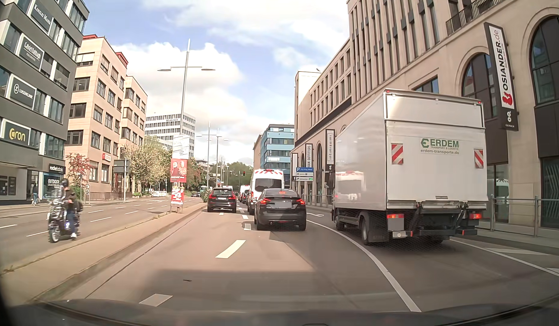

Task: Follow the waypoints while adhering to traffic rules and regulations

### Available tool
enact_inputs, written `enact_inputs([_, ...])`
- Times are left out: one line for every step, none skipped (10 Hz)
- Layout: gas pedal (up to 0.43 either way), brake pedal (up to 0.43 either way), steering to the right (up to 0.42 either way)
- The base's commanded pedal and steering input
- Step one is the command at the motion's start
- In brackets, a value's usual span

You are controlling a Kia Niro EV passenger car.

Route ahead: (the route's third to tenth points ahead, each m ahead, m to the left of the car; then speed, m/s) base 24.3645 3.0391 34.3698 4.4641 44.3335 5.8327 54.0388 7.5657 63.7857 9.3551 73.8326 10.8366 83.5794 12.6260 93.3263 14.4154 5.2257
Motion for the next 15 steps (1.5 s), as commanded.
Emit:
enact_inputs([0.0,0.25,0.062])
enact_inputs([0.0,0.25,0.051])
enact_inputs([0.0,0.25,0.042])
enact_inputs([0.0,0.25,0.033])
enact_inputs([0.0,0.244,0.025])
enact_inputs([0.0,0.238,0.016])
enact_inputs([0.0,0.226,0.007])
enact_inputs([0.0,0.207,0.001])
enact_inputs([0.0,0.201,-0.004])
enact_inputs([0.0,0.201,-0.01])
enact_inputs([0.0,0.201,-0.019])
enact_inputs([0.0,0.201,-0.027])
enact_inputs([0.0,0.201,-0.032])
enact_inputs([0.0,0.207,-0.042])
enact_inputs([0.0,0.201,-0.056])
